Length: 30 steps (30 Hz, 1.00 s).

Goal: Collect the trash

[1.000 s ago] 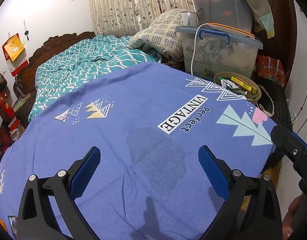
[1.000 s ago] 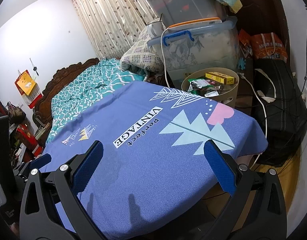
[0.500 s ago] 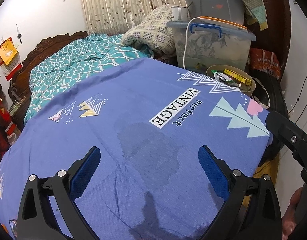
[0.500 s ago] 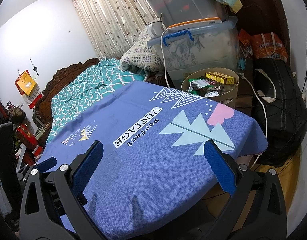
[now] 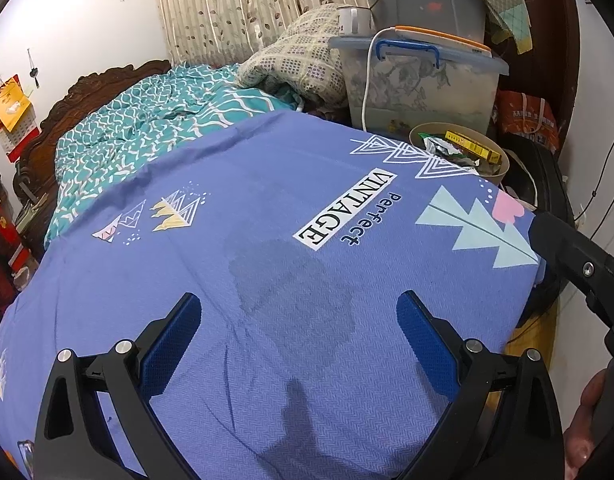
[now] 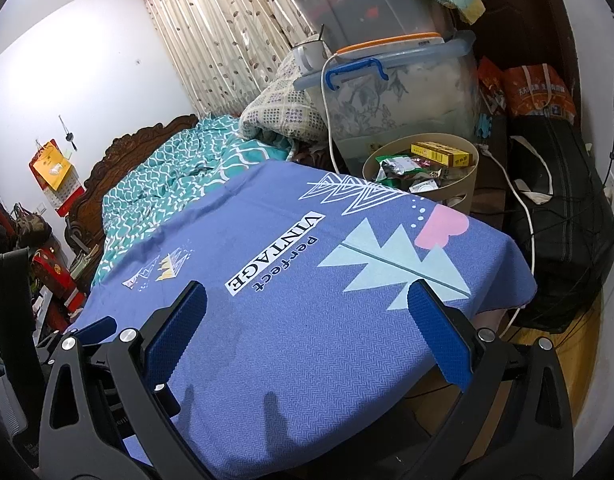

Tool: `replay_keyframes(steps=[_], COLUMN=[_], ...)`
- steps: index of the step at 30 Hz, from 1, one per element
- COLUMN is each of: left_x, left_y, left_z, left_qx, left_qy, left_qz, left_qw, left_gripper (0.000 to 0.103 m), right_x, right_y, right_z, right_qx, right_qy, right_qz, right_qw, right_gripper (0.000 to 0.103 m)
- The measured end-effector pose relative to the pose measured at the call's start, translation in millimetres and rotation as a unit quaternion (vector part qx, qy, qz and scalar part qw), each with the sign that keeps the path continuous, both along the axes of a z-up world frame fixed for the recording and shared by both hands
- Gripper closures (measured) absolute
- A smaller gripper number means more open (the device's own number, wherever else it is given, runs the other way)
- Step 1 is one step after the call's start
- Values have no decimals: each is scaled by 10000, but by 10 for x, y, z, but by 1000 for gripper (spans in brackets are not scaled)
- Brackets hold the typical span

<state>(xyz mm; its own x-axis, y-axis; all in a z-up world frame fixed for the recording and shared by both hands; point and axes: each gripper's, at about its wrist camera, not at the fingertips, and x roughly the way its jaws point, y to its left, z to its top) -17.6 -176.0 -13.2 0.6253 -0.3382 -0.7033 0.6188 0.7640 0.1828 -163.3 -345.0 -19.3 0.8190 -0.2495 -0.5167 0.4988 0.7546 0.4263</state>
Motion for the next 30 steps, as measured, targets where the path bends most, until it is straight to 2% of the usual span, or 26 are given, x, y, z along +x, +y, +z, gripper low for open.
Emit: replay_keyframes(steps=[30], left_x=[-10], left_y=[13], left_z=[-58], left_qx=[6], left_qy=[29], left_qz=[-13], left_qw=[10000], left_gripper=[9], right_x=[6], right_y=[-5], right_z=[9], right_qx=[5], right_qy=[9], right_qz=[1], right_qw=[10000], right_gripper=[3])
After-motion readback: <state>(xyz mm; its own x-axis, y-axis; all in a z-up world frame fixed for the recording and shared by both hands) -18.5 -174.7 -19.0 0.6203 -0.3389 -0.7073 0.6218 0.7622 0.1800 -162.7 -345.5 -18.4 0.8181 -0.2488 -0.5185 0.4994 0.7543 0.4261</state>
